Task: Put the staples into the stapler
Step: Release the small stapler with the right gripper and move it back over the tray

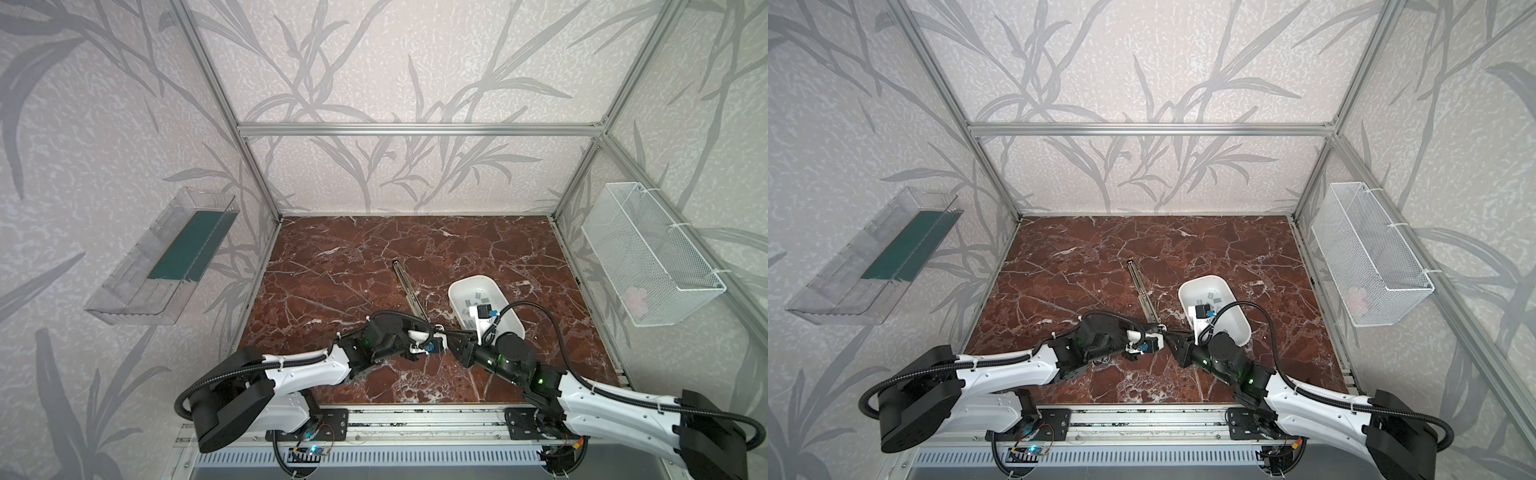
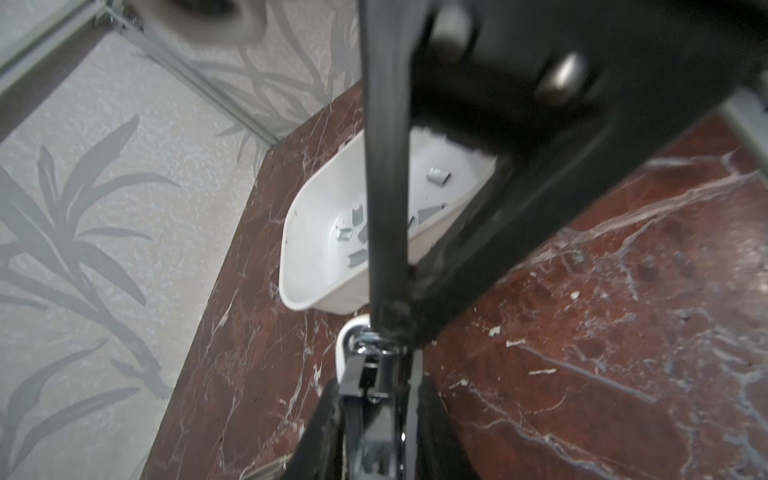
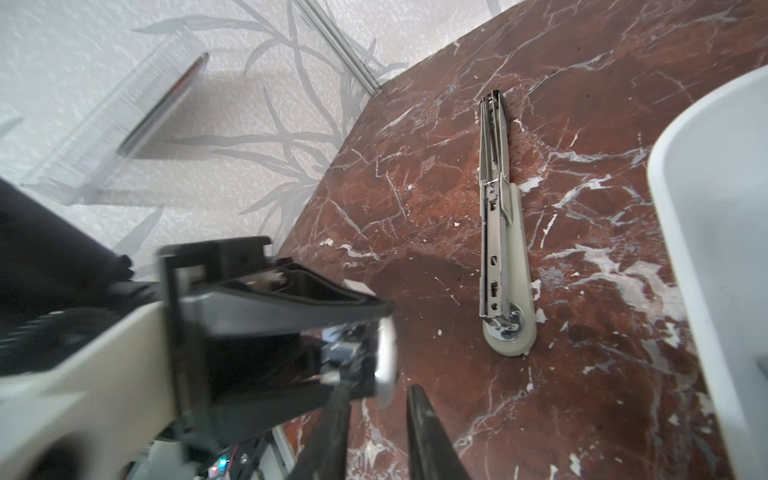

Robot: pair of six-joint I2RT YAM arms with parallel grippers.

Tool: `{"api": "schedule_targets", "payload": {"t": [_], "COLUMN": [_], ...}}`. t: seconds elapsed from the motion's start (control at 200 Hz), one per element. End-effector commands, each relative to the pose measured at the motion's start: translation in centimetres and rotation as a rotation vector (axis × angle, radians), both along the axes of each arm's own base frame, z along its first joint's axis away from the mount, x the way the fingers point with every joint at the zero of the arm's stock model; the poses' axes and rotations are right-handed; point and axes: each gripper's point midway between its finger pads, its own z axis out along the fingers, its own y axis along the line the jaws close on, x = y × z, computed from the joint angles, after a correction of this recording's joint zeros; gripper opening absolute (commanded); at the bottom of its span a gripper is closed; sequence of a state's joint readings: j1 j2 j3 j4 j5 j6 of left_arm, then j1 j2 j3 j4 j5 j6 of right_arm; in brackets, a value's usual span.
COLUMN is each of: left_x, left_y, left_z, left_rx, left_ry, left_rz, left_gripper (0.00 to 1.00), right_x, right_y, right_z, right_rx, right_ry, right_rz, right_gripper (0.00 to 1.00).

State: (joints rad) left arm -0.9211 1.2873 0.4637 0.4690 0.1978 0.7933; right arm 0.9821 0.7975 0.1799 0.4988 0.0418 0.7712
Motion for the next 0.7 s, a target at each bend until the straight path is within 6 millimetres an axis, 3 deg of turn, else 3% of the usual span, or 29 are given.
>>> {"api": "schedule_targets", "payload": {"t": [0.0, 0.14, 0.375, 0.45, 0.56, 0.695], "left_x": [1.4, 3.2, 4.4, 4.2, 3.3, 2.8], "left_y": [1.2, 1.7, 1.6, 2.9, 4.8, 5.0], "left_z": [-0.8, -0.3, -0.1, -1.7, -4.1, -4.6], "left_rx": [0.079, 0.113, 0.303, 0.404, 0.482, 0.448], "left_ry": [0.01, 0.015, 0.087, 0.135, 0.182, 0.196], "left_rz": [0.036, 0.055, 0.012, 0.025, 0.024, -0.004], "left_gripper": [0.13, 0.13, 0.06, 0.05, 0.04, 0.03], "right_x": [0.1, 0.3, 0.6, 0.2, -0.4, -0.2], "right_y": [-1.1, -3.8, -7.5, -7.6, -7.2, -7.4], "right_z": [1.8, 2.8, 8.5, 8.6, 7.0, 6.4], "right_rx": [0.012, 0.0, -0.127, -0.181, -0.219, -0.242], "right_ry": [-0.06, -0.121, -0.334, -0.345, -0.344, -0.361], "right_rz": [-0.038, -0.124, -0.207, -0.17, -0.118, -0.123], "right_gripper": [0.33, 0.35, 0.39, 0.4, 0.46, 0.51]}}
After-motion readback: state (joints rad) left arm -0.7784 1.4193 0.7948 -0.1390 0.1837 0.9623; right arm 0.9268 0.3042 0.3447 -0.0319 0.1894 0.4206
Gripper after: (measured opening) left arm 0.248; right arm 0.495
